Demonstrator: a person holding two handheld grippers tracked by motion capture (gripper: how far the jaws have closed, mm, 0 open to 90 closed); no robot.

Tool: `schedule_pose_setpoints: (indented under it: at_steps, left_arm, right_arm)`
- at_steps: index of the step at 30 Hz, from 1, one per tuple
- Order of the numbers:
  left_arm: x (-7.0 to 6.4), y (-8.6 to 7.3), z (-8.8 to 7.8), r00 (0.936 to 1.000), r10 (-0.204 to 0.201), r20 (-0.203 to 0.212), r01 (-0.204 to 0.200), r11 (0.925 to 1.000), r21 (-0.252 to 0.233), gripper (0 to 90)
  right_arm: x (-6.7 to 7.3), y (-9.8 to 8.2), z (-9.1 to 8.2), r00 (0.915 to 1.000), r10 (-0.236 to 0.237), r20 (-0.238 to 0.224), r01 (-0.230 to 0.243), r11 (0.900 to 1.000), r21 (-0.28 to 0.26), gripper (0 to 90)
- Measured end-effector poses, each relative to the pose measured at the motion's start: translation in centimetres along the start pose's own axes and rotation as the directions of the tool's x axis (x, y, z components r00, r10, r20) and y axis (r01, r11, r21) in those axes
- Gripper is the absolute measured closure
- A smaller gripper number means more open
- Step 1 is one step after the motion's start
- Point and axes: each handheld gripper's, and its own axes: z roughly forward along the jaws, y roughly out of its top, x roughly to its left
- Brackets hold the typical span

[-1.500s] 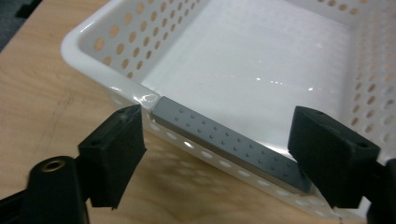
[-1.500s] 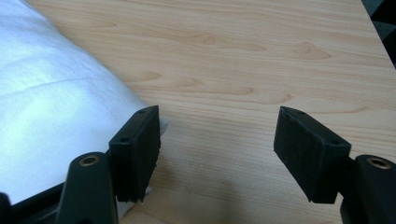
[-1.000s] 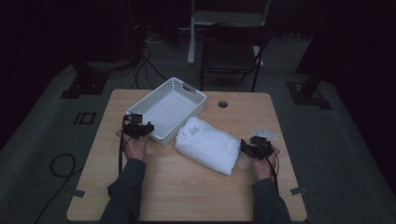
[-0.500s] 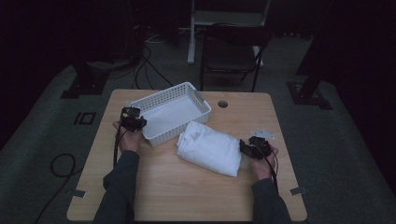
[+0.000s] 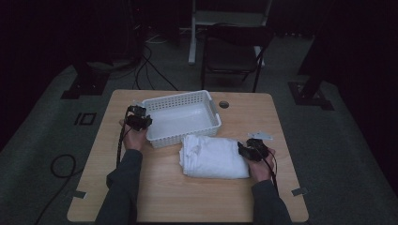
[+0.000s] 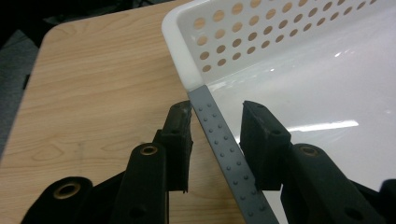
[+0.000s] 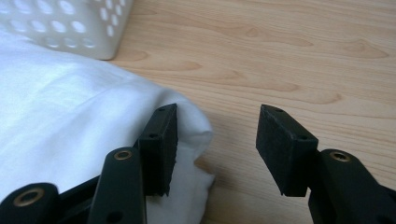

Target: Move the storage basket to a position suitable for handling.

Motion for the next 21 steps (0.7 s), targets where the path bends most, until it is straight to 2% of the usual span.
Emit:
schedule_pose_setpoints:
  at_steps: [3, 6, 8, 10, 12, 15, 19, 21]
  left_arm:
    - [0.1, -0.2, -0.7, 0.9993, -0.015, 0.033, 0.016, 0.9995, -0.028, 59.6]
    - [0.5, -0.2, -2.2, 0.9972, -0.042, 0.061, 0.047, 0.9961, -0.075, 54.8]
    - [0.7, -0.5, -3.5, 0.9931, -0.078, 0.088, 0.085, 0.9934, -0.077, 52.8]
    - [0.8, -0.6, -3.9, 0.9914, -0.088, 0.097, 0.095, 0.9929, -0.071, 50.9]
    - [0.5, -1.6, -4.9, 0.9849, -0.103, 0.139, 0.108, 0.9937, -0.029, 48.7]
    - [0.0, -2.3, -4.9, 0.9821, -0.094, 0.163, 0.095, 0.9955, 0.006, 46.5]
    - [-0.5, -2.6, -3.9, 0.9851, -0.087, 0.149, 0.079, 0.9952, 0.058, 47.9]
    - [-0.9, -2.8, -3.4, 0.9864, -0.062, 0.152, 0.051, 0.9958, 0.076, 53.3]
  right_arm:
    - [0.1, 0.0, -0.2, 0.9999, 0.002, -0.011, -0.002, 1.000, -0.003, 47.5]
    - [0.0, -0.2, -0.5, 0.9994, 0.013, -0.032, -0.013, 1.000, -0.002, 48.1]
    - [0.3, -0.4, -0.5, 0.9993, 0.003, -0.036, -0.003, 1.000, 0.005, 49.1]
    - [0.5, -0.4, -0.5, 0.9994, -0.003, -0.035, 0.003, 1.000, 0.006, 49.7]
    - [1.0, -0.4, -0.5, 0.9989, -0.011, -0.046, 0.012, 1.000, 0.007, 51.0]
    - [1.8, -0.3, -0.4, 0.9969, -0.021, -0.075, 0.022, 1.000, 0.008, 51.2]
    - [3.1, -0.1, -0.3, 0.9926, -0.044, -0.113, 0.046, 0.999, 0.012, 50.3]
    - [3.6, -0.1, -0.3, 0.9898, -0.059, -0.129, 0.061, 0.998, 0.013, 48.6]
